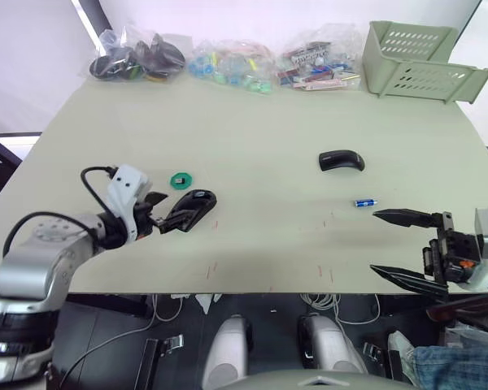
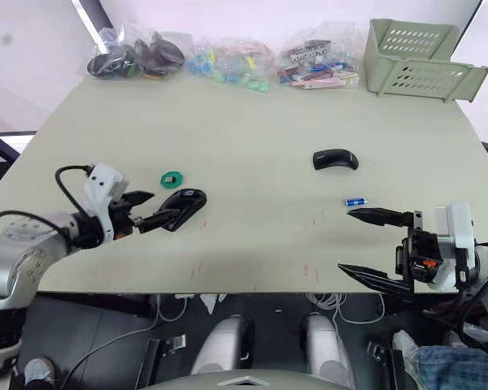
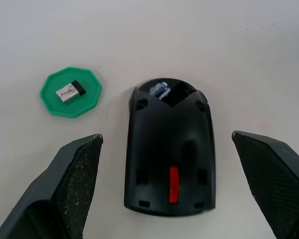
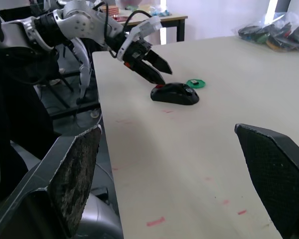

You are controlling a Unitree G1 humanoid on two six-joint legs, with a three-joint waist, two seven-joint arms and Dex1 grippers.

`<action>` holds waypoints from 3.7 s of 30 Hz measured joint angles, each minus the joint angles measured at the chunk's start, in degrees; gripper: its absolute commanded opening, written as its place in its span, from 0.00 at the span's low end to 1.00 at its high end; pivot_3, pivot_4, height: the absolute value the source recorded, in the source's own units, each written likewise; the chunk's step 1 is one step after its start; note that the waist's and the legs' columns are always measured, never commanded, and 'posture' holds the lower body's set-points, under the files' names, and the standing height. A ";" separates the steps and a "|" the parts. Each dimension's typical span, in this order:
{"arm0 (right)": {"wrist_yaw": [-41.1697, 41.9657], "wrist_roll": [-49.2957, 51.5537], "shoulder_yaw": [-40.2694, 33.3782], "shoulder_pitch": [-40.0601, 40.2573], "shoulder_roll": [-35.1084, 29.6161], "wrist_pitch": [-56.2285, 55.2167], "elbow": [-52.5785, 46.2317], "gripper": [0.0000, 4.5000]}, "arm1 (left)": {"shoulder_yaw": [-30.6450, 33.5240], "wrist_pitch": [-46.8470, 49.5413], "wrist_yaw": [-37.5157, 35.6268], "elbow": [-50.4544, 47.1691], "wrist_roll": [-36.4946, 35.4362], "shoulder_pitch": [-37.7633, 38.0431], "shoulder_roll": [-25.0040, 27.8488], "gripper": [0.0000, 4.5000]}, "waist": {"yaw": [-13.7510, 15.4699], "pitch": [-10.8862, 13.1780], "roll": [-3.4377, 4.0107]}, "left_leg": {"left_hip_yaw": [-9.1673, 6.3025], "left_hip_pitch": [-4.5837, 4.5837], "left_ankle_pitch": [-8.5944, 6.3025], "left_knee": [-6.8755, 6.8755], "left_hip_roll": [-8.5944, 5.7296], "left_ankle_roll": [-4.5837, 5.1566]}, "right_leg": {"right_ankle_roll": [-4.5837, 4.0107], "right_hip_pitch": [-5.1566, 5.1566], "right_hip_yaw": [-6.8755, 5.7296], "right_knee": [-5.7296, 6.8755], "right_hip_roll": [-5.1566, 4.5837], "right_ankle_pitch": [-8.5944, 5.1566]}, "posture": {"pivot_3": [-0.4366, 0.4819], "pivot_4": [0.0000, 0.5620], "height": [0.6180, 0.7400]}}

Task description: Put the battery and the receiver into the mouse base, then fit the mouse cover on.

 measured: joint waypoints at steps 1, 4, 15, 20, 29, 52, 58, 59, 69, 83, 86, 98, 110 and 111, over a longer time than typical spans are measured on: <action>-0.24 0.01 -0.06 0.57 0.03 -0.03 -0.52 1.00 | -1.06 -0.14 -0.39 0.94 0.76 -1.06 0.02 0.98 | 0.00 0.00 0.00 | 0.00 -0.01 0.00 0.00 0.00 0.00 | 0.00 0.00 0.00 0.00 0.00 0.00 | 0.48 0.27 1.00; -0.84 -0.03 -0.73 2.36 0.21 -0.37 -0.92 1.00 | -4.39 0.33 -0.85 3.44 2.26 -4.25 -0.76 0.98 | 0.03 0.00 -0.01 | 0.00 -0.01 0.00 0.01 -0.02 0.00 | 0.02 0.00 0.00 0.00 0.00 0.01 | 0.48 0.27 1.00; -2.07 -0.05 -1.03 4.04 0.65 -1.15 -1.65 1.00 | -6.82 3.81 -0.46 3.48 3.42 -6.09 -2.91 0.98 | -0.01 0.00 -0.02 | -0.02 -0.02 0.00 0.03 -0.02 0.00 | 0.08 0.00 0.01 0.02 -0.01 0.05 | 0.48 0.27 1.00; -2.03 0.06 -1.03 3.59 0.51 -1.15 -1.64 1.00 | -8.69 4.00 0.78 3.47 5.05 -6.10 -4.40 0.98 | 0.10 0.00 -0.02 | -0.02 -0.03 0.00 0.05 -0.03 0.00 | 0.09 0.01 0.01 0.02 -0.01 0.06 | 0.48 0.27 1.00; -1.95 0.14 -1.03 4.30 0.44 -1.15 -1.64 1.00 | -9.37 1.93 0.35 4.24 7.98 -6.56 -5.42 0.85 | 0.07 0.00 -0.02 | -0.03 -0.02 0.00 0.05 -0.03 0.00 | 0.20 0.01 0.00 0.03 0.00 0.12 | 0.48 0.27 1.00; -2.60 0.42 -2.39 5.21 -1.09 -0.70 -2.18 1.00 | -12.50 -6.80 -15.69 2.15 8.82 -6.41 -1.13 0.65 | 0.13 -0.01 -0.02 | -0.02 -0.02 0.00 0.05 -0.04 0.01 | 0.03 0.02 0.01 0.02 -0.02 0.02 | 0.48 0.27 1.00; -1.14 1.78 -5.39 6.15 -4.01 0.41 -2.14 1.00 | -23.45 -10.77 -19.82 -0.05 12.96 -13.39 -4.64 0.65 | 0.58 -0.01 -0.03 | -0.03 -0.06 0.00 0.13 -0.08 0.01 | 0.12 0.06 0.03 0.02 -0.01 0.08 | 0.48 0.27 1.00; -0.97 2.00 -5.64 6.13 -4.19 0.54 -2.14 1.00 | -24.72 -10.84 -19.79 -0.18 13.59 -14.33 -5.44 0.65 | 0.53 -0.01 -0.04 | -0.03 -0.06 0.01 0.13 -0.08 0.01 | 0.22 0.06 0.03 0.02 0.00 0.13 | 0.48 0.27 1.00; 0.39 3.66 -9.53 6.81 -6.91 2.68 -2.07 1.00 | -35.42 -10.13 -21.31 4.61 20.99 -26.85 -12.77 0.65 | -0.01 -0.02 -0.03 | -0.11 -0.05 0.01 0.14 -0.07 0.02 | 0.24 0.06 0.03 0.05 0.06 0.14 | 0.48 0.27 1.00; 1.37 3.54 -9.65 6.88 -7.53 2.93 -1.35 1.00 | -40.01 -18.72 -23.62 14.78 27.20 -28.39 -17.37 0.65 | 0.29 -0.07 0.04 | -0.14 0.10 0.01 0.16 -0.08 0.02 | 0.24 0.29 -0.01 0.00 0.04 0.14 | 0.48 0.27 1.00; 1.42 3.45 -9.65 6.92 -7.58 3.02 -1.34 1.00 | -39.93 -19.74 -24.11 15.45 27.55 -28.37 -17.57 0.65 | 0.29 -0.11 0.06 | -0.16 0.17 0.01 0.16 -0.08 0.02 | 0.23 0.38 -0.02 -0.02 0.03 0.13 | 0.48 0.27 1.00; -8.27 -3.97 0.23 -6.42 -13.22 9.77 5.05 1.00 | -39.04 -19.61 -26.09 17.18 28.55 -28.88 -18.91 0.65 | 0.16 -0.20 0.19 | -0.18 0.21 0.01 0.19 -0.12 0.02 | 0.22 0.45 -0.04 -0.03 0.01 0.12 | 0.48 0.27 1.00; 1.35 -33.21 29.85 -39.94 -11.53 -2.80 47.03 1.00 | -38.89 -19.06 -27.90 19.23 29.98 -30.37 -20.87 0.65 | 0.51 -0.24 0.38 | -0.20 0.10 -0.01 0.31 -0.21 0.07 | 0.23 0.46 0.00 -0.10 0.00 0.16 | 0.48 0.27 1.00; 2.59 -35.59 31.78 -43.10 -10.48 -4.71 51.06 1.00 | -38.84 -19.04 -27.96 19.29 30.12 -30.38 -20.92 0.65 | 0.51 -0.24 0.39 | -0.21 0.11 -0.01 0.34 -0.22 0.07 | 0.23 0.46 0.01 -0.09 0.00 0.16 | 0.48 0.27 1.00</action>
